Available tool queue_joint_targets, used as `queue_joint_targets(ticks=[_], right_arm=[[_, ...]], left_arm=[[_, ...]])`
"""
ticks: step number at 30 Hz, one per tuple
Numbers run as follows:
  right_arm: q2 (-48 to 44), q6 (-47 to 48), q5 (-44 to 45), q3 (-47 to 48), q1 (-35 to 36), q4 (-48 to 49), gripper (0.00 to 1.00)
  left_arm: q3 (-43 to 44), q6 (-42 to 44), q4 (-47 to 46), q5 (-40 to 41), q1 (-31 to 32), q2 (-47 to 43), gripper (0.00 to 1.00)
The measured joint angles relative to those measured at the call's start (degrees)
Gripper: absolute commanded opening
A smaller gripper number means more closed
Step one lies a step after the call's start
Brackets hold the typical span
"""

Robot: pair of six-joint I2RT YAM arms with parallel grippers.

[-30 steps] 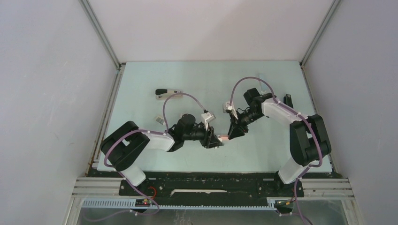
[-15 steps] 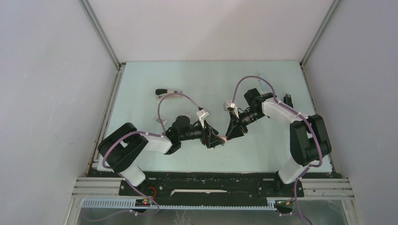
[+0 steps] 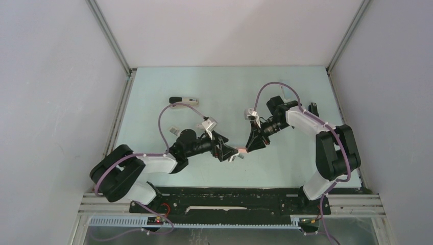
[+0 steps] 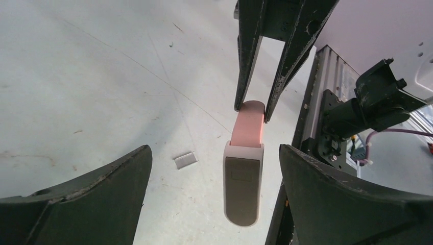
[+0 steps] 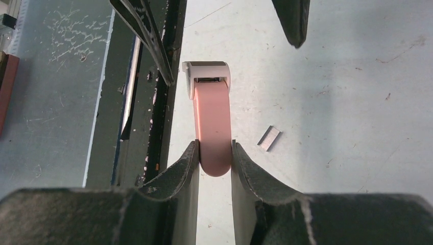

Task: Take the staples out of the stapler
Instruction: Unload the staple at the center of the board.

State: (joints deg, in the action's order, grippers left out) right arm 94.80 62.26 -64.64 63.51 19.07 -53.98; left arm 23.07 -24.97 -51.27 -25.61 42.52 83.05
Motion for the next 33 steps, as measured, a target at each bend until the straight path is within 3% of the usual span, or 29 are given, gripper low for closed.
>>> queue_joint_targets(ticks=[24, 33], right_arm=[[-3.56, -0.63, -2.91, 0.00, -5.05, -0.37, 0.00], [-6.32, -14.95, 4.72, 0.02, -10.10, 7.76, 0.00]], left_arm=[[-2.12, 5.92, 18.25, 10.80, -1.66, -19.39, 1.00], [-0.39, 3.80, 31.56, 16.48, -7.32, -31.69, 1.00]])
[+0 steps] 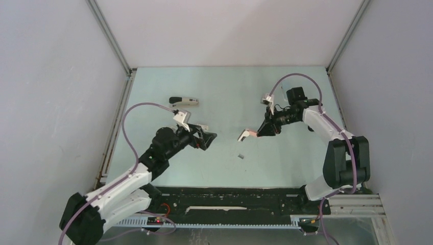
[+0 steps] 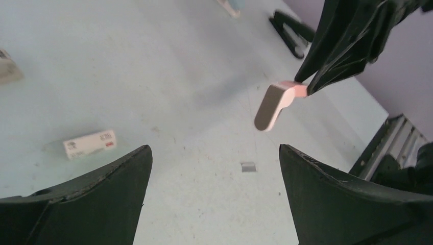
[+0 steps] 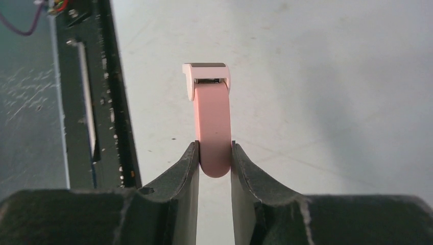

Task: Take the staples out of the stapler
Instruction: Unload the staple at the center of the board, then place the stapler at the center of the board.

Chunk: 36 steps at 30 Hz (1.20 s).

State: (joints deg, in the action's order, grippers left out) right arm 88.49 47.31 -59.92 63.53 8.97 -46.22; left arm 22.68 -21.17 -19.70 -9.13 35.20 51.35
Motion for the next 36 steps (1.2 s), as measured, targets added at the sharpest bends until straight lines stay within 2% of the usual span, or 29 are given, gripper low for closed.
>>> queue_joint_targets(ticks=[8, 20, 27, 36], right_arm=[[-0.26, -6.36, 13.68, 4.63, -4.11, 1.73, 0.00], [13.57, -4.52, 36.15, 29.49, -6.32, -11.56, 0.00], [23.50, -4.13, 45.42, 38.07, -3.89, -17.38, 0.00], [34.62, -4.59, 52.22, 50.05, 2.34, -20.02, 0.00]], left_arm=[[11.21, 0.87, 14.32, 2.97, -0.74, -12.26, 1.00], [11.80, 1.81, 29.29, 2.71, -0.72, -21.81, 1.00], [11.82, 3.15, 34.29, 3.23, -0.72, -28.26, 1.00], [11.82, 4.15, 37.07, 4.94, -0.72, -30.08, 1.00]])
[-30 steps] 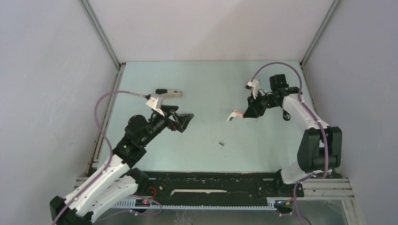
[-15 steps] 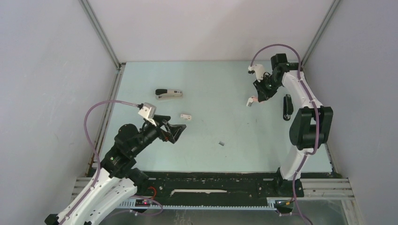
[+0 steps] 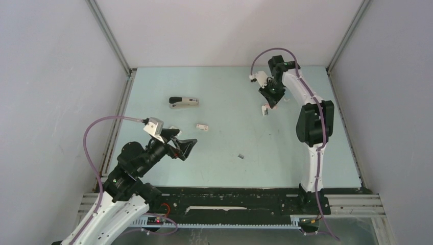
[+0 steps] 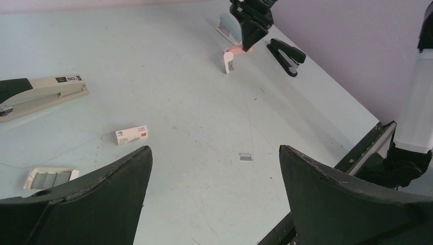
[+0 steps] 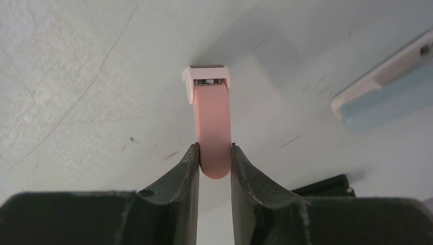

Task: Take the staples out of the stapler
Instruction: Place the stapler at the center of the board.

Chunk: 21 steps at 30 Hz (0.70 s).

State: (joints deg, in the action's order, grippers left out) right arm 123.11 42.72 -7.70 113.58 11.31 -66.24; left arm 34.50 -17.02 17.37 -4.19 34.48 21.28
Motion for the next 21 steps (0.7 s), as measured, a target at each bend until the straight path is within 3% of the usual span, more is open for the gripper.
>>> queue_joint_targets(ticks=[10, 21], right_arm=[[9.31, -0.61, 2.93, 12.15, 4.26, -1.42, 0.00], [11.32, -2.14, 3.87, 10.29, 5.70, 3.96, 0.00]], left_arm=[[0.00, 0.57, 0.39, 1.09, 0.00, -0.96, 1.00], [0.00, 0.59, 0.42, 1.51, -0.02, -0.96, 1.00]])
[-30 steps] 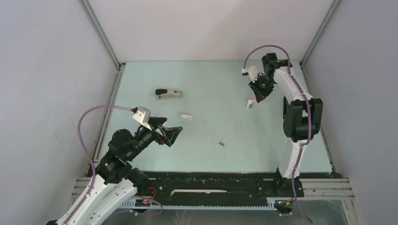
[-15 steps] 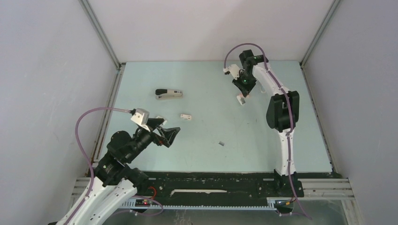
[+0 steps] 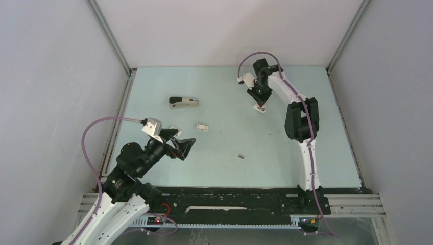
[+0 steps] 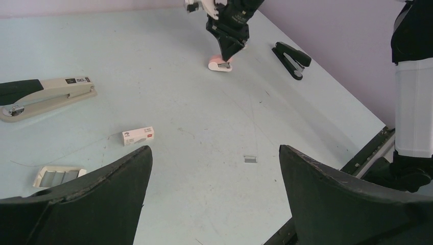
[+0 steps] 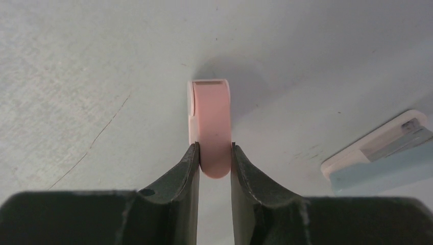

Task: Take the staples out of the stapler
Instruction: Place the stapler at the center of the board.

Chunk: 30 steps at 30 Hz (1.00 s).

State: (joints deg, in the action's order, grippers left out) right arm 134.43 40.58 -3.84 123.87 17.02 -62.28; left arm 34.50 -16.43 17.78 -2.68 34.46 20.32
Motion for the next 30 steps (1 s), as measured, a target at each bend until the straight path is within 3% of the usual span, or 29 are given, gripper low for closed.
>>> queue_joint_targets(ticks=[3, 6, 13, 17, 23, 30], right_arm=[[-0.68, -0.85, 1.77, -5.27, 0.13, 3.37, 0.01], [-2.16, -2.12, 3.39, -9.81, 0.52, 7.48, 0.13], [-5.64, -5.07, 5.14, -15.63, 0.92, 13.88, 0.56], [-8.37, -6.58, 4.57, -20.74, 0.57, 18.53, 0.73], [-18.14, -8.33, 0.70, -28.63, -1.92, 21.42, 0.78], [-41.22, -9.31, -11.39, -41.27, -9.77, 25.86, 0.78]], left_arm=[[0.00, 0.00, 0.00, 0.17, 0.00, -0.04, 1.00], [-0.02, 0.00, 0.02, 0.55, 0.00, -0.09, 1.00], [0.00, 0.00, 0.02, 0.98, -0.15, -0.13, 1.00], [0.00, 0.09, -0.11, 0.72, -0.15, 0.24, 1.00], [0.83, 1.29, -0.46, -2.32, -0.26, 5.27, 1.00], [2.62, 3.85, -0.20, -6.25, -0.61, 8.20, 1.00]])
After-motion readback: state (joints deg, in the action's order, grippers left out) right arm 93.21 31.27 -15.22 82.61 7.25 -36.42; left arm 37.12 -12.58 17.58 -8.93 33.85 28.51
